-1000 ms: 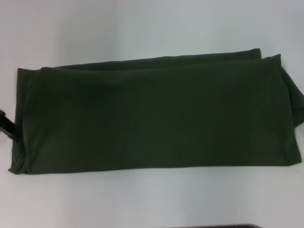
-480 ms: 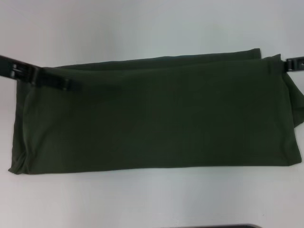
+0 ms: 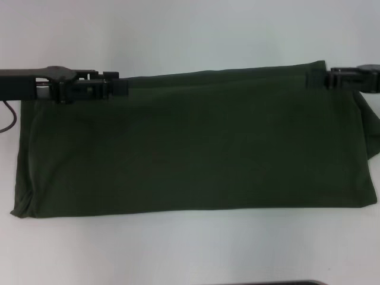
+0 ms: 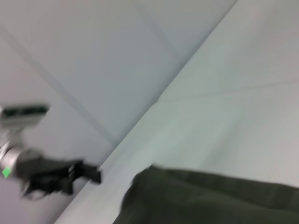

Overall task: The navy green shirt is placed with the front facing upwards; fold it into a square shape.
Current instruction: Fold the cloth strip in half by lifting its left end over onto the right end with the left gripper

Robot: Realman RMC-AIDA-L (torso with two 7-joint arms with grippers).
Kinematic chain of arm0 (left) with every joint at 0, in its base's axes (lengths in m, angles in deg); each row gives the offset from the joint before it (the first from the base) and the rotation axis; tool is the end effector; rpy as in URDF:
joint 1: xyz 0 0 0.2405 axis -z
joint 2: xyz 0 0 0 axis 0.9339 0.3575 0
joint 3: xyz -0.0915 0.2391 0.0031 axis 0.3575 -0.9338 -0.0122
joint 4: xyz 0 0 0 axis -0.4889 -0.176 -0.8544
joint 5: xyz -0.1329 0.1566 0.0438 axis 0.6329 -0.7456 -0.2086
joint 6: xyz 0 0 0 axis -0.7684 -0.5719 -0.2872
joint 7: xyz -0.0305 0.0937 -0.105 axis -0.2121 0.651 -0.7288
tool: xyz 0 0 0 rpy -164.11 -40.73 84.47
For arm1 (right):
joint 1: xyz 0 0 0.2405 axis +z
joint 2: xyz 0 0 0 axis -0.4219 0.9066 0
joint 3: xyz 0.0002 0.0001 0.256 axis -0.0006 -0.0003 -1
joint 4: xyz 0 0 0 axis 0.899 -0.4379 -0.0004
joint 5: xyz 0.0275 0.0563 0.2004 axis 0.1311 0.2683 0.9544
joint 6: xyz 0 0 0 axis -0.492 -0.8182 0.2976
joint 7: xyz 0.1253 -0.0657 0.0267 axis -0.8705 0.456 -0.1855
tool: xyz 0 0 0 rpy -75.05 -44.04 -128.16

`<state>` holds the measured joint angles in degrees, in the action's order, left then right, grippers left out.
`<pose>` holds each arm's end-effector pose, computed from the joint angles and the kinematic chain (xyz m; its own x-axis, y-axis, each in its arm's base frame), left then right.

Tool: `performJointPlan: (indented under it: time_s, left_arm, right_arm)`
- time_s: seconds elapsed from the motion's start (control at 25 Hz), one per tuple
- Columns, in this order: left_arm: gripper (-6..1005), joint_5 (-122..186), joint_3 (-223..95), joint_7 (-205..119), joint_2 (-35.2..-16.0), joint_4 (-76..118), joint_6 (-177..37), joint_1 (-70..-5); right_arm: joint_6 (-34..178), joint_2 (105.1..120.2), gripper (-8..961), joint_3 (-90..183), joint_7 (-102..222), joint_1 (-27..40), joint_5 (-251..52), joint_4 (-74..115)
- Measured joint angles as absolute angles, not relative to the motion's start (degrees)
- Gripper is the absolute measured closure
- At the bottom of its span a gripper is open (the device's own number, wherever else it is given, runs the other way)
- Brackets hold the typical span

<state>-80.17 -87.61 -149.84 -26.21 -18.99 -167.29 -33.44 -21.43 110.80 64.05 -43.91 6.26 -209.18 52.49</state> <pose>-0.2436 0.3316 0.0459 0.5904 0.6684 0.4524 0.6760 -0.7158 0.1753 0.2913 0.3199 0.0681 0.4737 -0.7189 -0.5087 -0.7854 -0.6062 0.1253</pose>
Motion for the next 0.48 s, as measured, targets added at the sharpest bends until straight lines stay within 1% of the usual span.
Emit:
performJointPlan:
  time_s: [0.16,0.32,0.48]
  left_arm:
    - [454,-79.76,-87.11,-149.73,-26.9,-19.99,-164.72,-33.95]
    - [439,-80.14,-87.38,-149.8,-27.48,-21.92,-164.16,-34.4]
    - [423,-80.21,-89.69,-153.49,-26.99,-20.85,-164.43,-33.94]
  right_arm:
    - [-16.36,111.14,358,63.78,-43.8,5.2,-207.33,49.05]
    - [-16.29,111.4,376,63.85,-44.32,5.05,-207.13,48.39]
    - [-16.01,112.03,366,64.49,-45.52,5.6,-207.56,48.34]
